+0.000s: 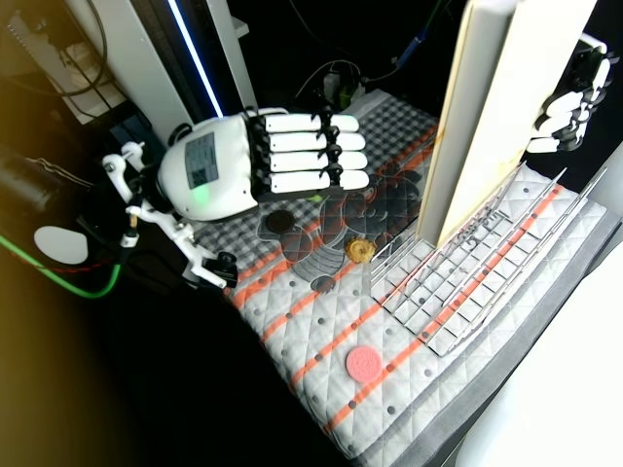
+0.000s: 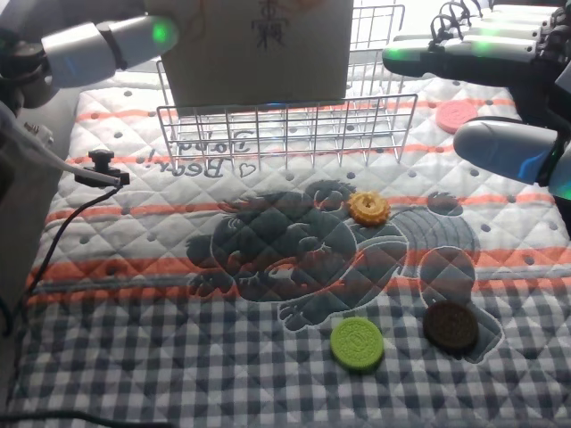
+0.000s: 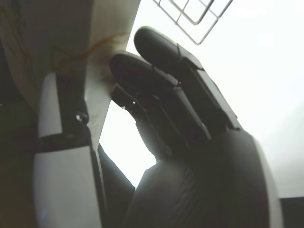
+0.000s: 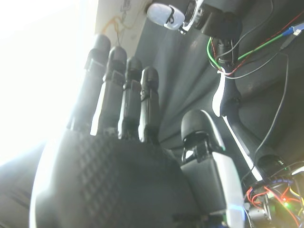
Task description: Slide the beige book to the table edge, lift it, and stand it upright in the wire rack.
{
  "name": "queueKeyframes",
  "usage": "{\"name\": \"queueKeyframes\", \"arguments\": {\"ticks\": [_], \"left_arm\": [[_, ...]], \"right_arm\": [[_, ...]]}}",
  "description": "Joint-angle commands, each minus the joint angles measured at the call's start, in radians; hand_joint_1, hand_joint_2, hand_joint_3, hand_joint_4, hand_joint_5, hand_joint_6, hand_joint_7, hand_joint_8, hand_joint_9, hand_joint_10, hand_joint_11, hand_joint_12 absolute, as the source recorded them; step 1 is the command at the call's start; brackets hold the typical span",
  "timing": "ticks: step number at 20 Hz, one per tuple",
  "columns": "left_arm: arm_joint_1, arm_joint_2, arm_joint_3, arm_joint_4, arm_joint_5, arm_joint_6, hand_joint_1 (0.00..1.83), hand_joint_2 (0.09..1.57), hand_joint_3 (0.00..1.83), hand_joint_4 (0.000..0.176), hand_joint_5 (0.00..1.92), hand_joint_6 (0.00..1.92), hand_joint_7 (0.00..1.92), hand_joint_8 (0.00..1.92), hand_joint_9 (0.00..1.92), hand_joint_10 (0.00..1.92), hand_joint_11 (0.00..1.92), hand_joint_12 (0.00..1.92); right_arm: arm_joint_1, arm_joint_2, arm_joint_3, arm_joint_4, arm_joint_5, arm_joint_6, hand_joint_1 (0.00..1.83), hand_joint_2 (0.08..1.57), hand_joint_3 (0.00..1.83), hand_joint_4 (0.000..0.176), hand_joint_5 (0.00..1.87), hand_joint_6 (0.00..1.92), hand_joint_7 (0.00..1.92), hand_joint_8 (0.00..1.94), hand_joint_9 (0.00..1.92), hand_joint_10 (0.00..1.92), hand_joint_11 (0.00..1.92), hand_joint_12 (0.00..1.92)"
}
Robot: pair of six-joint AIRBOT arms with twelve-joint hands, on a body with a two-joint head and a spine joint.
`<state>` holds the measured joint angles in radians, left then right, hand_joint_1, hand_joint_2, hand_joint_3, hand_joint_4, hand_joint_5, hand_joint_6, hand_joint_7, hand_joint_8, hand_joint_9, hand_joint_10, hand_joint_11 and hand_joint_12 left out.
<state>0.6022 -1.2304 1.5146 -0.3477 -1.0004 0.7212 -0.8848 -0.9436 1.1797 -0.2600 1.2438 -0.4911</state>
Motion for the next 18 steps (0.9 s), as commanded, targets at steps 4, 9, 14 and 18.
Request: {"name": "queueKeyframes", "arguments": {"ticks": [4,9,14,18], "left_arm": [[-0.002,0.005,0.008,-0.015,-0.115,-0.021,1.30,1.04,0.00,0.000,1.19,0.50,1.16,0.82,1.08,1.05,0.92,1.37],[0.003,0.001,0.009,-0.018,-0.102,-0.011,1.39,1.05,0.00,0.000,1.04,0.78,1.16,0.57,1.07,1.10,0.94,1.15],[0.011,-0.001,0.004,-0.020,-0.095,0.003,1.49,1.04,0.00,0.000,0.79,0.07,1.05,0.73,1.04,1.07,0.55,1.00],[0.019,0.002,-0.002,-0.022,-0.095,0.005,1.10,0.95,0.00,0.114,0.35,0.00,0.45,0.00,0.54,0.01,0.06,0.94]], "right_arm": [[0.006,-0.006,0.001,0.040,0.115,0.003,0.00,1.46,0.00,0.000,0.45,0.00,0.47,0.00,0.44,0.00,0.46,0.01],[0.005,-0.006,0.001,0.040,0.115,0.003,0.00,1.45,0.00,0.000,0.46,0.00,0.48,0.01,0.44,0.00,0.45,0.00],[0.001,-0.006,0.000,0.045,0.115,0.003,0.00,1.46,0.00,0.000,0.46,0.00,0.49,0.01,0.44,0.00,0.44,0.00],[-0.003,-0.003,-0.001,0.050,0.115,0.003,0.00,1.48,0.01,0.000,0.46,0.00,0.48,0.00,0.45,0.00,0.46,0.01]]}}
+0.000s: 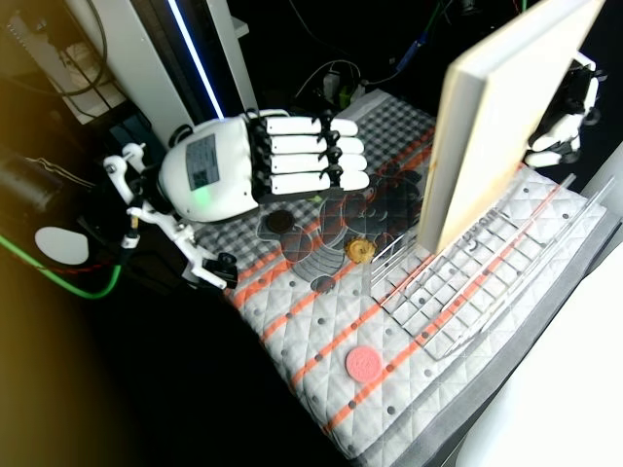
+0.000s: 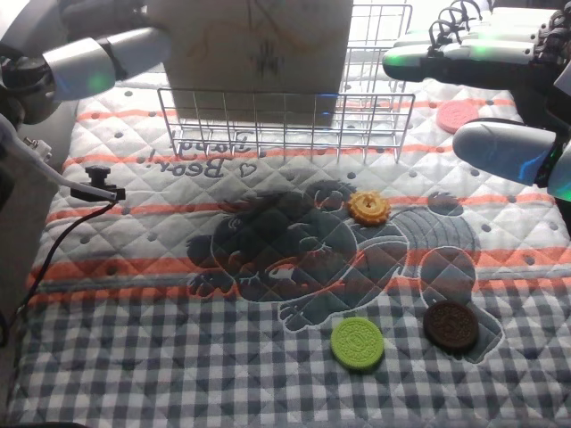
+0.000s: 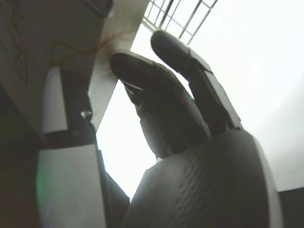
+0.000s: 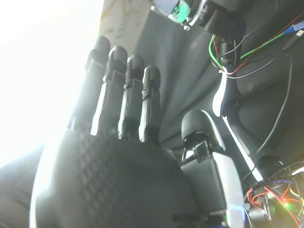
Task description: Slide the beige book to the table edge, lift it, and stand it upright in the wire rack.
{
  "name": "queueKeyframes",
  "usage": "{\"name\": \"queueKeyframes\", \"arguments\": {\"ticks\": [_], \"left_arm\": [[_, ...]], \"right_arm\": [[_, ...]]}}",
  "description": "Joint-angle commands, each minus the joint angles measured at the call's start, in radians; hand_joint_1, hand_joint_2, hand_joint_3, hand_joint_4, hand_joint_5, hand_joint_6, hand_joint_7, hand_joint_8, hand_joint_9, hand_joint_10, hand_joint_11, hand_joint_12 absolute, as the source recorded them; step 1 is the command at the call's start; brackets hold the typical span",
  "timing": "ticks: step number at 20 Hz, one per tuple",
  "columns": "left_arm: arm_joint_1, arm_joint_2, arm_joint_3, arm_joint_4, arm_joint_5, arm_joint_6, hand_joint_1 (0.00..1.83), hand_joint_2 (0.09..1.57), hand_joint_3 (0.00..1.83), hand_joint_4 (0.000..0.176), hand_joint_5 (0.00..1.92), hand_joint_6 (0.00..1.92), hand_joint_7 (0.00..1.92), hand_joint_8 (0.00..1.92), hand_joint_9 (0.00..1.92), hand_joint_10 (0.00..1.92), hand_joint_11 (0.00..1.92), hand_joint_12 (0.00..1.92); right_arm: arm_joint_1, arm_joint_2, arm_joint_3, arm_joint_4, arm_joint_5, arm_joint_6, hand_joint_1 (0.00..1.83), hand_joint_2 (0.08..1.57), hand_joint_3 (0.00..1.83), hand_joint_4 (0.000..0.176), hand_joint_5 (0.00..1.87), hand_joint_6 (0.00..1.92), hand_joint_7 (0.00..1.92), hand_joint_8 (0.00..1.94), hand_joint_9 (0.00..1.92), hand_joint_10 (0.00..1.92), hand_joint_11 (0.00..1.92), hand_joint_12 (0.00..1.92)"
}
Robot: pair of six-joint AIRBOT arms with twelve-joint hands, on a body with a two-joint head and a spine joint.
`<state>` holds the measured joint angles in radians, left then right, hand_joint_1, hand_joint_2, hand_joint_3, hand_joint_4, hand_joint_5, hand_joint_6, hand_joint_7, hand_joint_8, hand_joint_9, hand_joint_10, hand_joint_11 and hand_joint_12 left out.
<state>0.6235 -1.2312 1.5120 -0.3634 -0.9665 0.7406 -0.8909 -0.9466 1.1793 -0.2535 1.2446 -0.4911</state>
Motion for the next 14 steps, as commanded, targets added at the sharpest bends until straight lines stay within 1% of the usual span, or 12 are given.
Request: {"name": "queueKeyframes", "arguments": {"ticks": [1,2,3,5,7,8,9,10,11,12,13,14], "left_arm": [[0.000,0.006,-0.003,-0.007,-0.130,-0.015,1.06,0.93,0.00,0.143,0.26,0.00,0.35,0.00,0.44,0.00,0.01,0.87],[0.003,0.011,-0.008,-0.007,-0.132,-0.015,1.05,0.93,0.00,0.161,0.20,0.00,0.30,0.00,0.37,0.00,0.00,0.80],[0.004,0.014,-0.011,-0.007,-0.134,-0.015,1.02,0.93,0.00,0.173,0.15,0.00,0.25,0.00,0.31,0.00,0.00,0.72],[0.003,0.023,-0.018,-0.007,-0.135,-0.015,0.99,0.92,0.00,0.176,0.05,0.00,0.09,0.00,0.15,0.00,0.00,0.56],[0.000,0.042,-0.034,0.002,-0.142,-0.014,0.93,0.92,0.00,0.176,0.01,0.00,0.01,0.00,0.10,0.00,0.00,0.45],[0.005,0.070,-0.061,0.016,-0.160,-0.013,0.93,0.92,0.00,0.176,0.01,0.00,0.01,0.00,0.10,0.00,0.00,0.45],[0.017,0.098,-0.089,0.027,-0.182,-0.009,0.81,0.91,0.00,0.176,0.03,0.00,0.01,0.00,0.04,0.00,0.00,0.38],[0.043,0.140,-0.134,0.039,-0.218,-0.002,0.74,0.93,0.00,0.176,0.03,0.00,0.00,0.00,0.03,0.00,0.00,0.32],[0.076,0.183,-0.181,0.045,-0.259,0.008,0.57,1.02,0.02,0.176,0.05,0.00,0.00,0.00,0.01,0.00,0.00,0.24],[0.118,0.227,-0.231,0.051,-0.305,0.017,0.39,1.10,0.02,0.176,0.03,0.00,0.00,0.00,0.00,0.00,0.00,0.20],[0.170,0.273,-0.284,0.060,-0.349,0.023,0.11,1.15,0.01,0.176,0.01,0.00,0.00,0.00,0.00,0.00,0.00,0.10],[0.239,0.328,-0.351,0.078,-0.411,0.032,0.02,1.16,0.01,0.176,0.00,0.00,0.00,0.00,0.00,0.00,0.00,0.08]], "right_arm": [[0.003,0.000,-0.001,0.044,0.115,0.003,0.00,1.49,0.01,0.000,0.46,0.00,0.48,0.00,0.45,0.00,0.46,0.01],[0.003,0.000,-0.002,0.045,0.115,0.003,0.00,1.49,0.01,0.000,0.46,0.00,0.48,0.00,0.44,0.00,0.45,0.00],[0.003,0.000,-0.002,0.045,0.115,0.003,0.00,1.49,0.01,0.000,0.45,0.00,0.47,0.00,0.44,0.00,0.45,0.01],[0.001,0.001,-0.004,0.046,0.115,0.003,0.00,1.48,0.00,0.000,0.46,0.00,0.48,0.00,0.46,0.01,0.46,0.01],[-0.001,0.006,-0.008,0.051,0.115,0.003,0.00,1.48,0.00,0.000,0.46,0.00,0.48,0.00,0.45,0.00,0.46,0.00],[-0.001,0.012,-0.011,0.055,0.115,0.003,0.00,1.48,0.00,0.000,0.46,0.00,0.48,0.00,0.45,0.00,0.46,0.00],[-0.001,0.020,-0.015,0.058,0.115,0.003,0.00,1.49,0.01,0.000,0.46,0.00,0.47,0.00,0.44,0.00,0.46,0.00],[-0.002,0.031,-0.022,0.064,0.115,0.003,0.00,1.48,0.00,0.000,0.47,0.01,0.49,0.01,0.47,0.01,0.48,0.01],[-0.003,0.042,-0.032,0.075,0.116,-0.015,0.00,1.48,0.00,0.000,0.46,0.00,0.48,0.00,0.46,0.00,0.44,0.00],[-0.007,0.055,-0.049,0.092,0.116,-0.050,0.00,1.48,0.00,0.000,0.45,0.00,0.48,0.00,0.44,0.00,0.42,0.00],[-0.018,0.070,-0.067,0.110,0.125,-0.079,0.00,1.47,0.00,0.000,0.44,0.00,0.46,0.00,0.40,0.00,0.34,0.00],[-0.044,0.090,-0.085,0.140,0.156,-0.098,0.00,1.48,0.00,0.000,0.44,0.00,0.45,0.00,0.38,0.00,0.30,0.00]]}}
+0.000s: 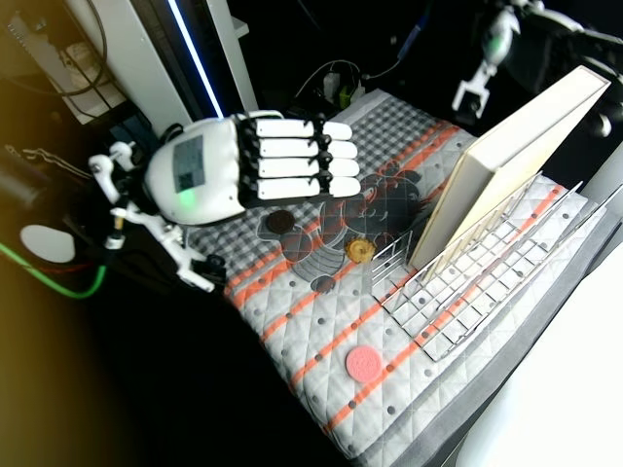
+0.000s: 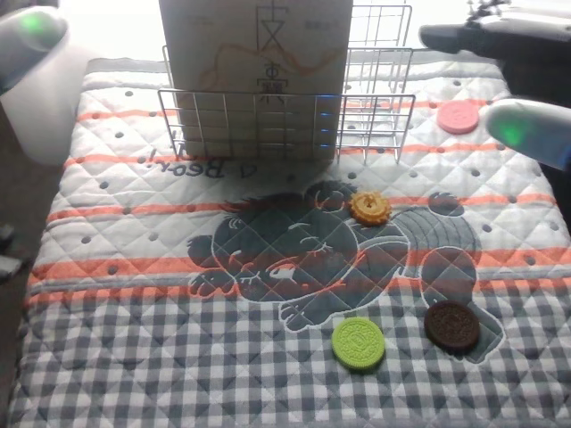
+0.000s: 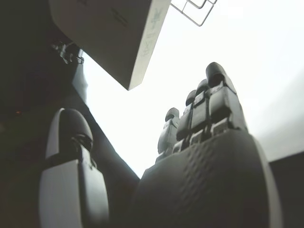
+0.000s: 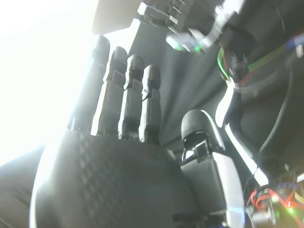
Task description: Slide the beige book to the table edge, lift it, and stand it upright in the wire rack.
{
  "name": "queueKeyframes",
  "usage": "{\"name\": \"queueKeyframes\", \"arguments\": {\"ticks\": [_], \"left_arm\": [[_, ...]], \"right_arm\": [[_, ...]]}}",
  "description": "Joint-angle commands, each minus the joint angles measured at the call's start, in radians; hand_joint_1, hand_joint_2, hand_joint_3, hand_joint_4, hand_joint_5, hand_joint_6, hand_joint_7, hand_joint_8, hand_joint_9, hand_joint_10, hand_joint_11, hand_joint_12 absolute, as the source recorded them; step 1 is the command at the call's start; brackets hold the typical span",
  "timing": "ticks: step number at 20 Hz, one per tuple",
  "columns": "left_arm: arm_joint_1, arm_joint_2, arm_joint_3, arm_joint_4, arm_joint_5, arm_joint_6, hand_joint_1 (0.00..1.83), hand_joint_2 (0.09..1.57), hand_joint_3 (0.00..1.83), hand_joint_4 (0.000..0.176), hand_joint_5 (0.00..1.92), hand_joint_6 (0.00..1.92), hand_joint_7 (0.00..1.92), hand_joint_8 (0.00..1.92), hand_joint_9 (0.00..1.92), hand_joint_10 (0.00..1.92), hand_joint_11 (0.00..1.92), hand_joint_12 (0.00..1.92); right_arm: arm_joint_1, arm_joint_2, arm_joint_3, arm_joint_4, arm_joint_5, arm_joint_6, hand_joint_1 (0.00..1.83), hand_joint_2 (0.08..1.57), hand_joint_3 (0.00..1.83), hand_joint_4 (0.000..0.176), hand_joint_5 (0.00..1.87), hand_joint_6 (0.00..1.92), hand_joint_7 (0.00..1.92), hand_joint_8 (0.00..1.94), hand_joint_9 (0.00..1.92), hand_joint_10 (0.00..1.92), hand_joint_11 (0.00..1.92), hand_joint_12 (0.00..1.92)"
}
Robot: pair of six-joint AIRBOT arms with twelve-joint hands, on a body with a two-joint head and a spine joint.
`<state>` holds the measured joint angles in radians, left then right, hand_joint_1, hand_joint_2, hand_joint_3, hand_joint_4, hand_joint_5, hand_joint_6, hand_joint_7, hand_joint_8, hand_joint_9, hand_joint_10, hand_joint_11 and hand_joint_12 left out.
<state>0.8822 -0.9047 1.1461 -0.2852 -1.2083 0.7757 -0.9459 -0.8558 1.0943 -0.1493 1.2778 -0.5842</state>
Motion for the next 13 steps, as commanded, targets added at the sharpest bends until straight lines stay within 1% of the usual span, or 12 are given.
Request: {"name": "queueKeyframes", "arguments": {"ticks": [1,2,3,4,5,7,8,9,10,11,12,13], "left_arm": [[0.011,0.025,-0.018,0.010,-0.197,0.004,0.07,1.18,0.01,0.176,0.02,0.01,0.01,0.00,0.02,0.01,0.00,0.08],[0.054,0.063,-0.073,0.028,-0.248,0.025,0.07,1.24,0.01,0.176,0.01,0.00,0.02,0.00,0.02,0.00,0.00,0.09],[0.074,0.084,-0.102,0.041,-0.277,0.038,0.05,1.27,0.01,0.167,0.00,0.00,0.01,0.00,0.02,0.00,0.00,0.13],[0.100,0.110,-0.135,0.062,-0.309,0.046,0.07,1.30,0.01,0.130,0.00,0.00,0.00,0.00,0.01,0.00,0.00,0.08],[0.116,0.129,-0.160,0.080,-0.334,0.052,0.15,1.33,0.00,0.124,0.00,0.00,0.00,0.00,0.02,0.00,0.00,0.19],[0.130,0.138,-0.180,0.098,-0.377,0.057,0.21,1.31,0.00,0.099,0.00,0.00,0.00,0.00,0.02,0.00,0.00,0.29],[0.133,0.138,-0.187,0.106,-0.403,0.057,0.19,1.32,0.00,0.038,0.00,0.00,0.00,0.00,0.01,0.00,0.00,0.30],[0.137,0.138,-0.196,0.115,-0.429,0.057,0.32,1.33,0.00,0.005,0.00,0.00,0.00,0.00,0.00,0.00,0.00,0.22],[0.149,0.138,-0.206,0.118,-0.459,0.057,0.49,1.31,0.00,0.004,0.01,0.00,0.02,0.01,0.02,0.01,0.00,0.21],[0.161,0.138,-0.210,0.118,-0.476,0.054,0.57,1.32,0.00,0.000,0.02,0.00,0.03,0.00,0.02,0.00,0.00,0.15],[0.178,0.134,-0.211,0.117,-0.478,0.040,0.61,1.33,0.00,0.003,0.27,0.03,0.03,0.00,0.03,0.00,0.00,0.15],[0.186,0.132,-0.212,0.116,-0.497,0.025,0.50,1.39,0.01,0.000,0.34,0.02,0.08,0.00,0.08,0.01,0.00,0.14]], "right_arm": [[-0.006,0.007,-0.008,0.055,0.138,-0.013,0.00,1.48,0.00,0.000,0.44,0.00,0.44,0.00,0.37,0.00,0.34,0.02],[-0.040,0.020,-0.027,0.097,0.173,-0.044,0.02,1.47,0.00,0.000,0.43,0.00,0.42,0.00,0.38,0.00,0.41,0.04],[-0.062,0.027,-0.038,0.128,0.197,-0.060,0.04,1.47,0.00,0.000,0.43,0.00,0.43,0.00,0.41,0.01,0.47,0.06],[-0.112,0.038,-0.051,0.188,0.271,-0.076,0.04,1.46,0.00,0.000,0.42,0.00,0.41,0.00,0.39,0.00,0.45,0.04],[-0.150,0.039,-0.057,0.230,0.331,-0.077,0.09,1.45,0.00,0.000,0.38,0.00,0.37,0.00,0.36,0.00,0.38,0.01],[-0.215,0.040,-0.066,0.294,0.433,-0.088,0.15,1.43,0.00,0.000,0.32,0.00,0.32,0.00,0.32,0.00,0.35,0.00],[-0.236,0.035,-0.070,0.320,0.480,-0.092,0.12,1.42,0.00,0.000,0.26,0.00,0.26,0.00,0.26,0.00,0.31,0.00],[-0.240,0.034,-0.076,0.339,0.485,-0.092,0.13,1.36,0.00,0.000,0.21,0.00,0.23,0.00,0.23,0.00,0.28,0.00],[-0.240,0.029,-0.076,0.339,0.485,-0.092,0.15,1.34,0.00,0.000,0.19,0.00,0.22,0.00,0.21,0.00,0.27,0.00],[-0.236,0.024,-0.076,0.336,0.485,-0.092,0.26,1.35,0.00,0.000,0.17,0.00,0.20,0.00,0.19,0.00,0.26,0.00],[-0.226,0.013,-0.073,0.324,0.485,-0.092,0.34,1.36,0.00,0.000,0.16,0.00,0.19,0.00,0.18,0.00,0.26,0.00],[-0.213,0.012,-0.071,0.311,0.485,-0.093,0.43,1.33,0.00,0.007,0.15,0.00,0.20,0.00,0.20,0.01,0.26,0.00]]}}
